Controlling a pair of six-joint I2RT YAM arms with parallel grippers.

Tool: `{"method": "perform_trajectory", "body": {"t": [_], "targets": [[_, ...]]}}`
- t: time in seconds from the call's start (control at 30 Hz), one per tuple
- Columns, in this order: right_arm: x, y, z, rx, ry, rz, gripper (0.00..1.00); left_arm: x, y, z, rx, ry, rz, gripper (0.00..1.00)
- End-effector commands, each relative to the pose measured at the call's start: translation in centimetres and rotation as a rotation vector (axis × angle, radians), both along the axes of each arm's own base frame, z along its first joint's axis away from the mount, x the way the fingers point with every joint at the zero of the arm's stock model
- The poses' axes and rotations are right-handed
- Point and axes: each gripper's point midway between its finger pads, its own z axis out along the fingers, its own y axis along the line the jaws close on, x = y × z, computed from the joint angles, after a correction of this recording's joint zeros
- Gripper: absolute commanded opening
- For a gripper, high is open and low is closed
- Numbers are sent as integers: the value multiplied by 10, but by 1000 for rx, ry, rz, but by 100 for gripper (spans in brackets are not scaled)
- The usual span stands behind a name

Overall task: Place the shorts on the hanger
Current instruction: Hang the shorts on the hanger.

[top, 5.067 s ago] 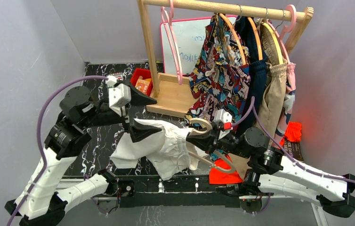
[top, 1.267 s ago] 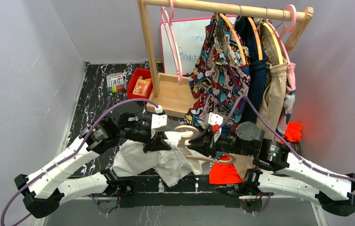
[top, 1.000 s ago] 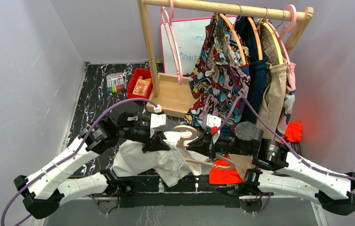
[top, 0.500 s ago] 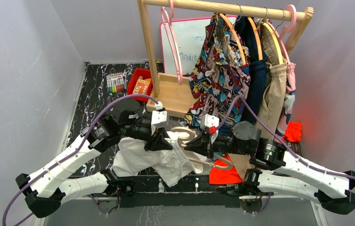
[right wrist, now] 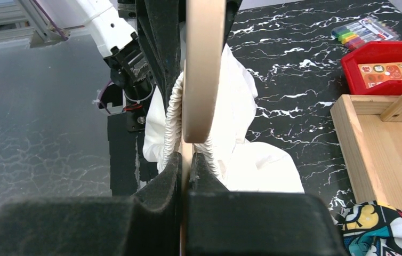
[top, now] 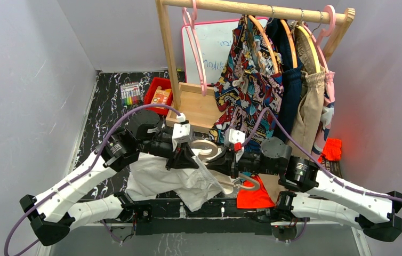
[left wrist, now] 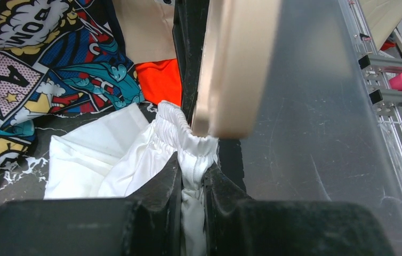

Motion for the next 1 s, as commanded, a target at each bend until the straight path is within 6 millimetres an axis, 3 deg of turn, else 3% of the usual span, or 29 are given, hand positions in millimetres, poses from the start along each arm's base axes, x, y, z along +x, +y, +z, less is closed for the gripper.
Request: {"method": "perform_trajectory", "body": {"t": [0.0,0.37,0.53,0.6,0.67,0.97], "targets": [[6,6,48,181,-64,-24,0,-9,-1,7,-49,-11,-45,0],[5,6,41,145,-45,-19,0,6,8,11,-71,-107,74,0],[3,7,47,169,-50,-7,0,6,7,10,-69,-82,82,0],[3,8,52,186,-57,-5,0,0,6,8,-70,-63,47,20],[3,9,54,193,-64,0,0,-5,4,6,-63,-36,15,30],[3,9,59,205,-72,1,0,-9,3,-4,-22,5,-18,41]]}}
